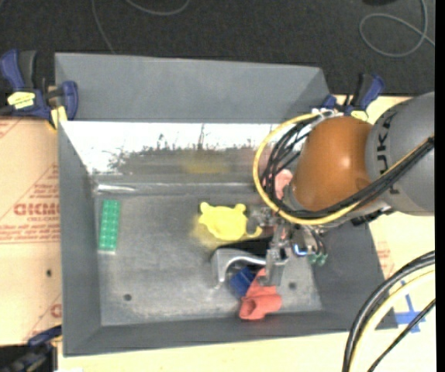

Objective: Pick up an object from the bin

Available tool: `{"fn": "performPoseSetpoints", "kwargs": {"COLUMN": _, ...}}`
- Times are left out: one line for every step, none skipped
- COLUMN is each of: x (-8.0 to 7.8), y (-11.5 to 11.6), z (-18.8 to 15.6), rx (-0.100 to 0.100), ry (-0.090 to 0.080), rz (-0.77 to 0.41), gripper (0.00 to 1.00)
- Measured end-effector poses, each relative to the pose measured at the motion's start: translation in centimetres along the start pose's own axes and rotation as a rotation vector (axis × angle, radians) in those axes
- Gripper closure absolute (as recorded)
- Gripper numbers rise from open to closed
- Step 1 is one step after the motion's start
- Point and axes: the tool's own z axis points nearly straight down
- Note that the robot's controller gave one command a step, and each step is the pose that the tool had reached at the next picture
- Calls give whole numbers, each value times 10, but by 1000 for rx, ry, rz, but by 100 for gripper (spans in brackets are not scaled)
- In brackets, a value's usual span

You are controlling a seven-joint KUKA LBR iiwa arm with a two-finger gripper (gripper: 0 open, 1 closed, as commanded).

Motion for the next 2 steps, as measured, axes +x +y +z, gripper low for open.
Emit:
{"fn": "performPoseSetpoints", "kwargs": {"x": 2, "y": 10, "z": 26, "rx": 1, "ry": 4, "rz": -40, "gripper": 0}}
{"fn": "performPoseSetpoints", "kwargs": {"x": -3, "y": -1, "z": 33, "rx": 1, "ry": -9, "rz": -325, "gripper": 100}}
